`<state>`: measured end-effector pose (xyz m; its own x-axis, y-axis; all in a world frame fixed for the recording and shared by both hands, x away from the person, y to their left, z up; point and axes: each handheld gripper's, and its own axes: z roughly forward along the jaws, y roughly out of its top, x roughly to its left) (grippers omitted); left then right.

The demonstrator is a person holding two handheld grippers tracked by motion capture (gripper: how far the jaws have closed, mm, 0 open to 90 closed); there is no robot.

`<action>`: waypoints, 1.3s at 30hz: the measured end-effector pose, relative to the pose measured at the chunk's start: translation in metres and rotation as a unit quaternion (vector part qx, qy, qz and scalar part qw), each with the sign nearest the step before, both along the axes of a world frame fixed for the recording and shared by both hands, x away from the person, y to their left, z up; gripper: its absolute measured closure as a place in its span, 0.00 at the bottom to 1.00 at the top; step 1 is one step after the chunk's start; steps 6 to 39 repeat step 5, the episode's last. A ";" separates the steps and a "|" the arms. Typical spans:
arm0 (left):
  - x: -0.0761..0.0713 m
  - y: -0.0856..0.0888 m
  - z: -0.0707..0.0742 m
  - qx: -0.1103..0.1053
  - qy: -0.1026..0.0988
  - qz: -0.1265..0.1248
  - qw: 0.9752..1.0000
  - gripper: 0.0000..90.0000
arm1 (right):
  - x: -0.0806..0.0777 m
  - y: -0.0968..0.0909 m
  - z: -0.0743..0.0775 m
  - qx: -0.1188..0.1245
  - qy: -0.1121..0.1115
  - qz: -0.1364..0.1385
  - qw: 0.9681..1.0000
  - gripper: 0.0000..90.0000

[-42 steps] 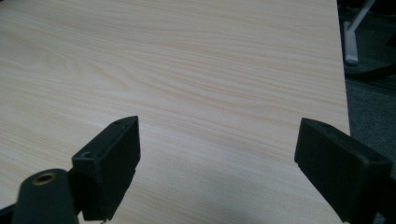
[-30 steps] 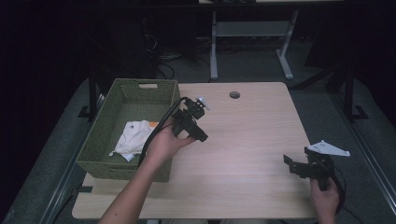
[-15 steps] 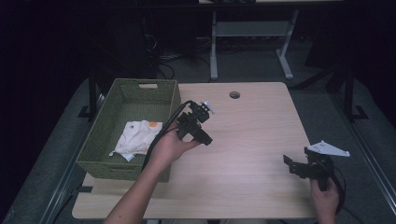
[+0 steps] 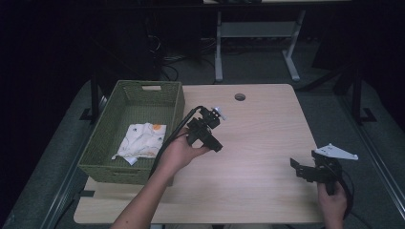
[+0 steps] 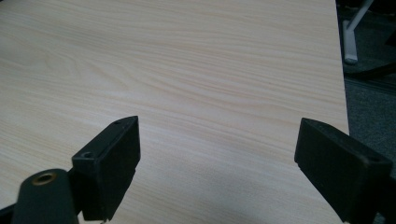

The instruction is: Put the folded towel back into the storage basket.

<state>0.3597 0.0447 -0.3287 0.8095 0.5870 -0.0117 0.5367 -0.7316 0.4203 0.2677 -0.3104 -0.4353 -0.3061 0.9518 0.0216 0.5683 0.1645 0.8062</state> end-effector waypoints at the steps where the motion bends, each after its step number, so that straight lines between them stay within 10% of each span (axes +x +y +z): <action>1: 0.000 0.000 0.000 0.000 0.000 0.000 1.000 0.37 | 0.000 0.000 0.000 0.000 0.000 0.000 1.000 0.15; 39: -0.002 -0.001 0.000 -0.002 -0.002 -0.002 1.000 0.37 | 0.000 0.000 0.000 0.000 0.000 0.000 1.000 0.15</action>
